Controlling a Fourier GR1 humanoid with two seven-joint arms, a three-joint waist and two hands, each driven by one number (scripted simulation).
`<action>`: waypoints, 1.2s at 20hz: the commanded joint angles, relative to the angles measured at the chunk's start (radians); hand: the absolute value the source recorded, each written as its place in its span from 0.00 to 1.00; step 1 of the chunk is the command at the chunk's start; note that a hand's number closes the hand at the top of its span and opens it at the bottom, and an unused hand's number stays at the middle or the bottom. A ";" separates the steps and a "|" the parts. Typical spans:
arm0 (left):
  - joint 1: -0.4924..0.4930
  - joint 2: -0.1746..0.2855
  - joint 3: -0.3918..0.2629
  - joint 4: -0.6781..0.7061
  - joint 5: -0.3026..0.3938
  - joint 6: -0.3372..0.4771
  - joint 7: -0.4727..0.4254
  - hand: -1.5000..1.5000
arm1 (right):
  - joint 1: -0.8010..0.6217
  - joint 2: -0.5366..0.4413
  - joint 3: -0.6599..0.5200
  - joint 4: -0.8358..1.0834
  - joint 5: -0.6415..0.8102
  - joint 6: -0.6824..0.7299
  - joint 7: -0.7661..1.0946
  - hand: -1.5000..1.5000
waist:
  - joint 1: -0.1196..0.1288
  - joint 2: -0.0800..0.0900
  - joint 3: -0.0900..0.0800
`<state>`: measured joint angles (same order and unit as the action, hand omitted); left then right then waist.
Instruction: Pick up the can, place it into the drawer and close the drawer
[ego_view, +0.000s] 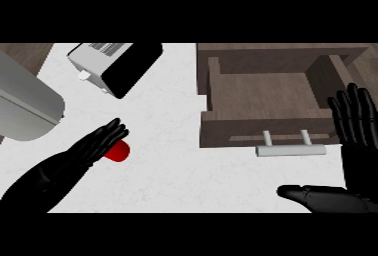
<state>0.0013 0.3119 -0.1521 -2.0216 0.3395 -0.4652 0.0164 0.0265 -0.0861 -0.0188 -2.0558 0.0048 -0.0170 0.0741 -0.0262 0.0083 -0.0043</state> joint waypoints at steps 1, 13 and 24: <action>0.016 0.158 0.035 0.076 0.167 -0.216 0.032 0.00 | 0.034 -0.020 -0.037 0.027 -0.019 -0.003 0.101 0.00 | 0.011 -0.002 0.003; -0.049 0.281 0.205 0.258 0.405 -0.414 0.115 0.00 | 0.199 -0.004 -0.074 0.020 -0.042 0.063 -0.027 0.00 | 0.023 -0.009 0.005; -0.183 0.174 0.264 0.469 0.272 -0.484 0.114 0.00 | 0.198 -0.048 -0.178 -0.003 -0.131 0.145 0.008 0.00 | 0.020 -0.008 0.004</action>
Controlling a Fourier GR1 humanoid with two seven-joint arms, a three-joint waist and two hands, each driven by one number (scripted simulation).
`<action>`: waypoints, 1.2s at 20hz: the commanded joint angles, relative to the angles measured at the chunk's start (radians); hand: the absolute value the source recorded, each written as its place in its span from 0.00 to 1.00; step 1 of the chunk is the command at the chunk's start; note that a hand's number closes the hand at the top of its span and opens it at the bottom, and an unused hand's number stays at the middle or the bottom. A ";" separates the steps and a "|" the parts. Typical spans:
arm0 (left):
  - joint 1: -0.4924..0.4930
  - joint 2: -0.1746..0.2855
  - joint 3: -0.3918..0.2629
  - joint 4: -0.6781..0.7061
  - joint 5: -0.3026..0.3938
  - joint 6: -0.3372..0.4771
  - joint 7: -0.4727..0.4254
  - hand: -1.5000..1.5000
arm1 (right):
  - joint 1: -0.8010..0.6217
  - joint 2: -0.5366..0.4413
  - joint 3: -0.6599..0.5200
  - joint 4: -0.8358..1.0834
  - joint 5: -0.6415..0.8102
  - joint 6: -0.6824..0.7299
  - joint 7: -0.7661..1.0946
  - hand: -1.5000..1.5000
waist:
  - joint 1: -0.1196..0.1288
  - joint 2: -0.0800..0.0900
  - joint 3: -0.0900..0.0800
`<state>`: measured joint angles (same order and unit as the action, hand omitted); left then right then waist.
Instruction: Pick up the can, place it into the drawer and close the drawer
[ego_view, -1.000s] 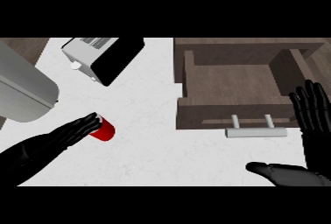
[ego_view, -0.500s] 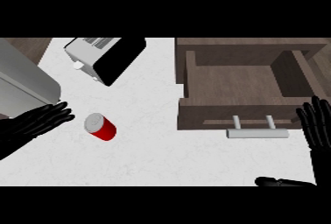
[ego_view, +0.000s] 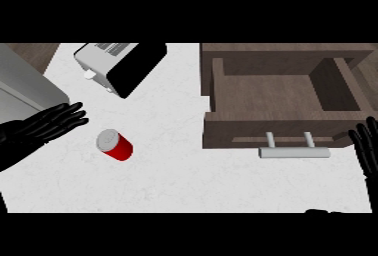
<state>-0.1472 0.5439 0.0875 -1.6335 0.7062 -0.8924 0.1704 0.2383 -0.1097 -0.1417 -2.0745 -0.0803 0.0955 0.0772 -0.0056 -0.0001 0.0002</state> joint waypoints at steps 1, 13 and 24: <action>0.008 -0.036 0.021 0.021 -0.024 -0.032 0.021 0.00 | -0.007 0.012 -0.013 -0.001 0.008 0.004 0.016 0.00 | 0.003 0.000 0.000; -0.081 -0.220 0.025 0.199 -0.374 -0.068 -0.159 0.00 | -0.060 -0.009 -0.069 0.074 -0.014 0.052 -0.015 0.00 | 0.002 0.001 0.000; -0.096 -0.223 0.042 0.435 -0.713 -0.066 -0.508 0.00 | 0.051 0.050 -0.047 0.036 0.025 0.085 -0.095 0.00 | -0.002 0.001 -0.001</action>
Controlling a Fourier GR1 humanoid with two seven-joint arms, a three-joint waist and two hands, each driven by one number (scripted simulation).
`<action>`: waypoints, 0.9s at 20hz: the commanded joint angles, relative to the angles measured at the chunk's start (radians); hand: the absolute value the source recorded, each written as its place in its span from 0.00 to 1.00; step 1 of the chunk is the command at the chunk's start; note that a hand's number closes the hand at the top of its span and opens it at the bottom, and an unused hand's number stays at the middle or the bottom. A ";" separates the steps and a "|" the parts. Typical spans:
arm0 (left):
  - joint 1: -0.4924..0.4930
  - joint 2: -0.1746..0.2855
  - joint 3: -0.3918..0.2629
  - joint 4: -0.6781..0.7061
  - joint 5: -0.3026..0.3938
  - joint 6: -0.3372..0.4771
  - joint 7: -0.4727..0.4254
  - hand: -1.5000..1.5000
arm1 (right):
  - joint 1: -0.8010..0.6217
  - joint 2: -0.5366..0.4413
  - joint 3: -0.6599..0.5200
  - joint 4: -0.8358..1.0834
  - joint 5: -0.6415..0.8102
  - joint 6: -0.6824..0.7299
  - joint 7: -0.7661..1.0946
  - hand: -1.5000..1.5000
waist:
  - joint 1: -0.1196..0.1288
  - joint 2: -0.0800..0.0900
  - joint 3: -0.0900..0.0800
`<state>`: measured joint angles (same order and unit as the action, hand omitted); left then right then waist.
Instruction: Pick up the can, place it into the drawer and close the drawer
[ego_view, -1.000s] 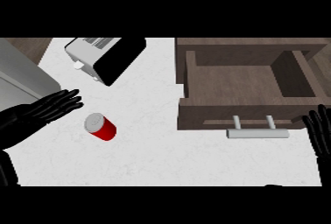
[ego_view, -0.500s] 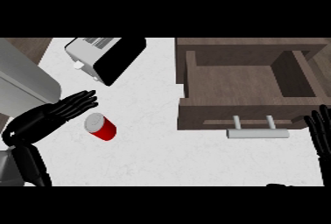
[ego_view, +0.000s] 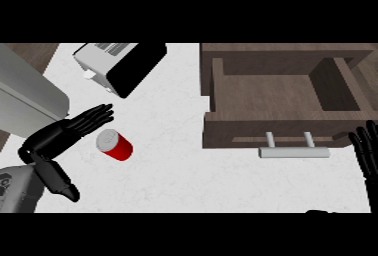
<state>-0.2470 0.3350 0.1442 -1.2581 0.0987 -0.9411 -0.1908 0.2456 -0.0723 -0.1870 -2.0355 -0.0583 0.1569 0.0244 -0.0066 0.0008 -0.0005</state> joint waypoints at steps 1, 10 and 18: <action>-0.013 0.026 -0.004 0.138 -0.177 -0.024 -0.263 0.00 | 0.012 0.010 0.019 0.012 0.022 0.014 -0.017 0.00 | -0.004 0.002 -0.001; -0.068 0.088 -0.070 0.355 -0.257 0.032 -0.445 0.00 | -0.029 0.025 0.000 0.035 0.035 -0.009 -0.036 0.00 | -0.006 0.004 -0.001; -0.132 0.084 -0.153 0.530 -0.333 0.148 -0.603 0.00 | -0.038 0.002 -0.021 0.022 0.013 0.010 -0.005 0.00 | -0.011 0.005 -0.001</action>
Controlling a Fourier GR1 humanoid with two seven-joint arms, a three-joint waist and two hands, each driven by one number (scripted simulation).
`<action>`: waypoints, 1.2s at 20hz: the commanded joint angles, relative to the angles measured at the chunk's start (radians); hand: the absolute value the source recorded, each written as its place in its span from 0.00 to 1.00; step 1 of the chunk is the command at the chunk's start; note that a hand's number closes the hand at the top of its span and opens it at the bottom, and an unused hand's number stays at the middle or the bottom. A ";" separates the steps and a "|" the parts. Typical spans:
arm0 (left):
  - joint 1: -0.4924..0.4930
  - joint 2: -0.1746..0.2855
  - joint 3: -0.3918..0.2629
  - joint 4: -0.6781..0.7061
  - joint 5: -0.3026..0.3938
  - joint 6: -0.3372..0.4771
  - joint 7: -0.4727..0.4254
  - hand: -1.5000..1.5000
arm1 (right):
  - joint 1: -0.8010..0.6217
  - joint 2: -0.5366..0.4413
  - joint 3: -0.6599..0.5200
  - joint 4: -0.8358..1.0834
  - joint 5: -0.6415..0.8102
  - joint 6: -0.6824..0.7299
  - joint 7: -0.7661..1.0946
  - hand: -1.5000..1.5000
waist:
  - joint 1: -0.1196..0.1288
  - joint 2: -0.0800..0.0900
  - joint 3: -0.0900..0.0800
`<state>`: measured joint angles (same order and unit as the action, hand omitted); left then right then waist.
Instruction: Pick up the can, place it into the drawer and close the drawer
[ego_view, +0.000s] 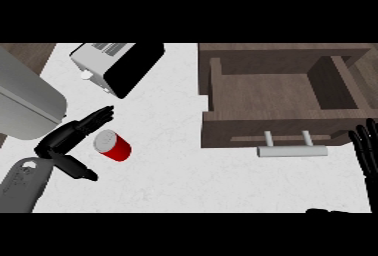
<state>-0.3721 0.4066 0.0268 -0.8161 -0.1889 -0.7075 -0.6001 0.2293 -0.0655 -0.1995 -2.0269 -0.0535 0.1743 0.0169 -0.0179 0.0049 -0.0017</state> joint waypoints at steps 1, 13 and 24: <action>-0.078 0.028 -0.012 0.147 -0.024 -0.098 -0.171 0.00 | 0.018 0.015 0.006 -0.010 0.006 0.001 -0.022 0.00 | -0.007 0.001 0.000; -0.169 0.062 -0.068 0.385 -0.050 -0.061 -0.271 0.00 | -0.002 -0.014 -0.021 -0.021 -0.031 0.027 0.008 0.00 | -0.022 0.007 -0.002; -0.209 -0.035 -0.129 0.457 -0.078 0.039 -0.313 0.00 | -0.001 0.026 0.017 -0.085 -0.002 -0.013 0.062 0.00 | -0.013 0.004 -0.001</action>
<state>-0.5476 0.3976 -0.0895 -0.4066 -0.2542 -0.5692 -0.8028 0.2210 -0.0484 -0.1860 -2.1050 -0.0545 0.1634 0.0798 -0.0286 0.0084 -0.0028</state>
